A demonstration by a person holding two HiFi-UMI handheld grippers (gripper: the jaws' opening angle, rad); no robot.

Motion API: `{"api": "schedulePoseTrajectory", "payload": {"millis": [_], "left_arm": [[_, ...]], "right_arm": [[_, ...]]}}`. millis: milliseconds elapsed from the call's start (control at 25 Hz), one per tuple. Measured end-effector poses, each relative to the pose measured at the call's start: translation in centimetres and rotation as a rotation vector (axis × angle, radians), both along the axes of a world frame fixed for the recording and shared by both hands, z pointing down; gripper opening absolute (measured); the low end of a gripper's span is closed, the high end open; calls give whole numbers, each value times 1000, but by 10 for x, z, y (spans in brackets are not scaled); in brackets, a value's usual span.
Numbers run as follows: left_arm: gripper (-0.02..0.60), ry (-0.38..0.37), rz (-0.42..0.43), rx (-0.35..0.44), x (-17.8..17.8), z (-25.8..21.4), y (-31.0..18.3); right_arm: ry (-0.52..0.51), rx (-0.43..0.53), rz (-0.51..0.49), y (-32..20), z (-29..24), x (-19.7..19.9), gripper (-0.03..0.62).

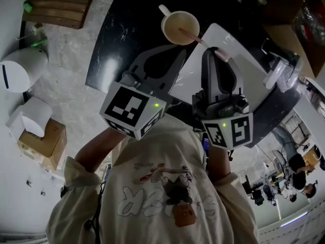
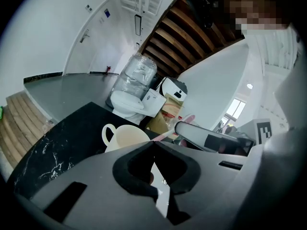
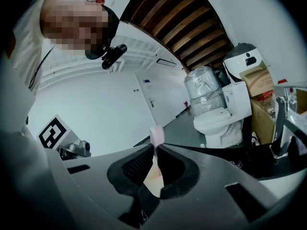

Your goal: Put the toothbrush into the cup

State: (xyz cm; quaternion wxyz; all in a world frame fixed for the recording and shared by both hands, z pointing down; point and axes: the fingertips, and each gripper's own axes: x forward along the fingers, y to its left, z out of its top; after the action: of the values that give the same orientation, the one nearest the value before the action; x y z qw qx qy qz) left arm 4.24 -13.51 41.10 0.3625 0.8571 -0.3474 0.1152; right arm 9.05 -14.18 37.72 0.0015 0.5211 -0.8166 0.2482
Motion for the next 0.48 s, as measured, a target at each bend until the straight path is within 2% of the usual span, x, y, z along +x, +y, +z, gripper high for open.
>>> {"api": "schedulePoseTrajectory", "payload": {"millis": [240, 480], "left_arm": [[14, 8, 26, -10, 6, 8, -1], [14, -8, 37, -20, -2, 17, -6]], "right_arm": [[17, -37, 13, -4, 12, -1, 41], [17, -54, 21, -8, 20, -4, 41]]}}
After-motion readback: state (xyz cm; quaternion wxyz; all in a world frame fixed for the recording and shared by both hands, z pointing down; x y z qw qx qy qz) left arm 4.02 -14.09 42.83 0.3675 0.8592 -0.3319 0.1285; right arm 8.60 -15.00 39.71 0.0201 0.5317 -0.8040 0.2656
